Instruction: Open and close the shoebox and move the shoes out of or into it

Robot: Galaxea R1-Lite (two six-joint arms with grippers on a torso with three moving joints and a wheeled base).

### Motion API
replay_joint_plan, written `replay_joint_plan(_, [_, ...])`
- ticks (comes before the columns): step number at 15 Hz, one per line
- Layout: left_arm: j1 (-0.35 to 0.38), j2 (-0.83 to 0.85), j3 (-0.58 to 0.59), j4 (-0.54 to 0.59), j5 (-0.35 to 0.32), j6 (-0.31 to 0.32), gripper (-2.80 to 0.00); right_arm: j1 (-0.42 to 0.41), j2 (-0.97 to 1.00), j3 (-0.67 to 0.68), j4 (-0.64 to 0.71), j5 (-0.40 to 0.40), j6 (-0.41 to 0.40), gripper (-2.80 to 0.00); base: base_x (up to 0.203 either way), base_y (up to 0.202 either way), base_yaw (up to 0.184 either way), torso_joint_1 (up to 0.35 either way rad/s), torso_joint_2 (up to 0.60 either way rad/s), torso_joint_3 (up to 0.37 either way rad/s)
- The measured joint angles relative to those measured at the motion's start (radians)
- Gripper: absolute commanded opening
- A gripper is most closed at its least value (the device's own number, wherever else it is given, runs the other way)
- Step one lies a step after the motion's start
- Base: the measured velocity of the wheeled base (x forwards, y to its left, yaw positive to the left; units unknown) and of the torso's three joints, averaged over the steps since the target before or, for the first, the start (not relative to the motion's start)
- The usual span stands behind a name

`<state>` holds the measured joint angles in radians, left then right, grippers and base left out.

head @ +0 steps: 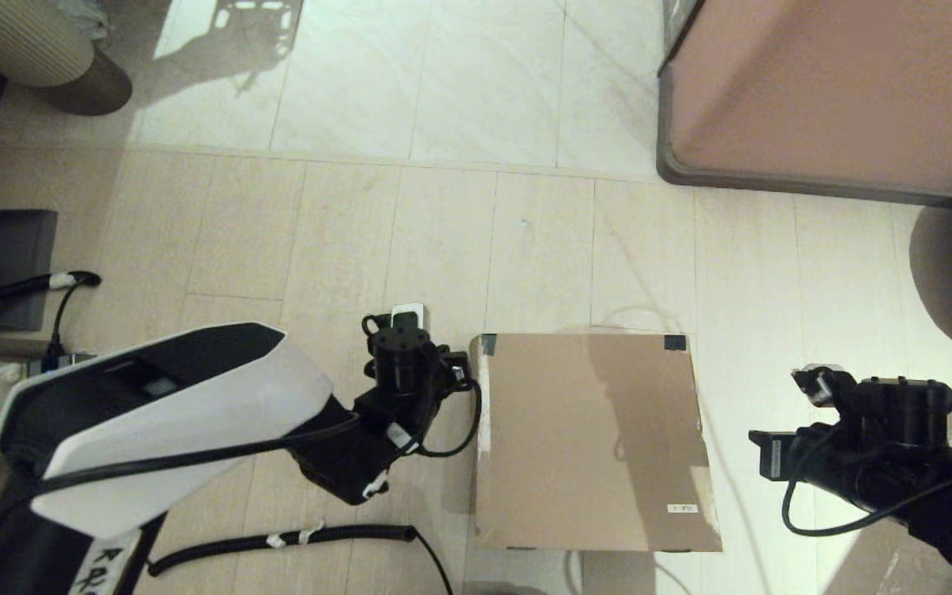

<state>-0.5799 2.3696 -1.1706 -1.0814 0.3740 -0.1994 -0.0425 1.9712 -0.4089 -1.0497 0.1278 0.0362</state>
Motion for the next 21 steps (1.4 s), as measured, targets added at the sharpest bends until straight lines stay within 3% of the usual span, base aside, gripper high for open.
replay_joint_plan(7, [0.035, 0.081, -0.104, 0.002, 0.016, -0.001, -2.80, -0.024, 0.189, -0.130, -0.030, 0.028, -0.014, -2.80, 0.000, 0.000, 0.000, 0.000, 0.00, 0.000])
replay_joint_plan(17, [0.011, 0.151, -0.110, 0.024, -0.020, 0.003, -2.80, 0.112, 0.286, -0.218, -0.010, 0.013, -0.017, -2.80, 0.000, 0.000, 0.000, 0.000, 0.00, 0.000])
replay_joint_plan(21, [0.069, 0.152, -0.197, 0.046, -0.016, 0.023, -2.80, 0.167, 0.295, -0.294, 0.038, 0.010, -0.016, -2.80, 0.000, 0.000, 0.000, 0.000, 0.00, 0.000])
